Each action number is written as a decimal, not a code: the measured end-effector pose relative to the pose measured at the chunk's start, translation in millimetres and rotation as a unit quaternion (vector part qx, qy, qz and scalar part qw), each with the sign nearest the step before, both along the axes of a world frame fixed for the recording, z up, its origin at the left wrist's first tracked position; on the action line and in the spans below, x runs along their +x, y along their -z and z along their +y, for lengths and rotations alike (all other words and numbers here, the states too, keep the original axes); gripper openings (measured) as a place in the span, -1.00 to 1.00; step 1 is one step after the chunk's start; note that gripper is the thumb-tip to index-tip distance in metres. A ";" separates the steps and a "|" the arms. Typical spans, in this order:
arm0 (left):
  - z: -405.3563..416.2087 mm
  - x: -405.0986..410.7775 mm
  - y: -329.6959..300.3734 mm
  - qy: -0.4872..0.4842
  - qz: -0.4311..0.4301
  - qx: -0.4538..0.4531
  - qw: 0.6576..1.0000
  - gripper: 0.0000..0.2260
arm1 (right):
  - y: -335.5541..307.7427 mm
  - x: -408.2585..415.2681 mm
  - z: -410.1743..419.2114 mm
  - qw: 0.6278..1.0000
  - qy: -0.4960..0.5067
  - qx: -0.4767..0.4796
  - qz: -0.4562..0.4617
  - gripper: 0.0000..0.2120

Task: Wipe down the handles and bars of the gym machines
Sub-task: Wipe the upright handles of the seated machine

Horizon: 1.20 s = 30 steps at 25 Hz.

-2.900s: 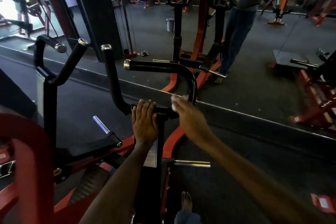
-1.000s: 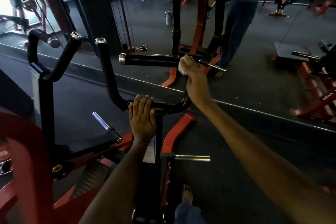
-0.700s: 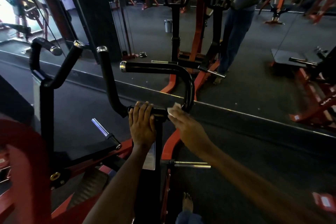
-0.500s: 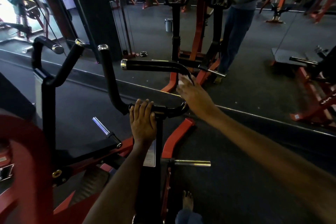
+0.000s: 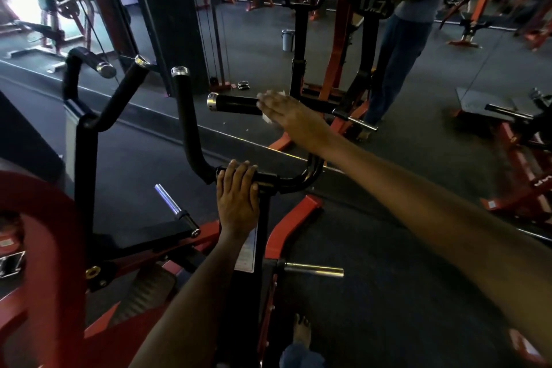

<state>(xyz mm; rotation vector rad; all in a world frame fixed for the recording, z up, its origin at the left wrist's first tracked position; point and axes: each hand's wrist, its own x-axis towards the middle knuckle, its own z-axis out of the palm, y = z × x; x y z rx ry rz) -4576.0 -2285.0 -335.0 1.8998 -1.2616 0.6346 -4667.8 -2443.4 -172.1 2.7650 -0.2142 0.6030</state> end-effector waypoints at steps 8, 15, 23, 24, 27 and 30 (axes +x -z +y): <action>1.0 2.9 1.7 0.013 -0.001 0.000 1.000 -0.62 | 31.9 -69.2 3.7 0.987 0.009 0.069 -0.142 -0.70; 0.1 3.7 4.2 0.008 0.000 -0.003 1.000 -0.61 | 19.4 -21.6 -23.9 0.996 -0.043 -0.073 0.028 -0.48; -0.3 3.9 6.1 0.005 -0.002 -0.009 1.000 -0.63 | -22.0 26.9 12.6 0.938 -0.020 0.242 -0.248 -0.71; -0.1 4.4 6.2 0.005 0.001 -0.008 1.000 -0.63 | -33.0 53.2 18.7 0.949 -0.014 0.270 -0.161 -0.68; -1.6 4.5 6.7 0.005 0.006 -0.011 1.000 -0.61 | -40.8 88.9 12.6 0.954 0.025 0.291 0.071 -0.57; -1.4 6.1 8.4 0.004 0.003 -0.009 1.000 -0.61 | -36.1 43.1 -6.9 0.947 0.061 0.314 0.025 -0.59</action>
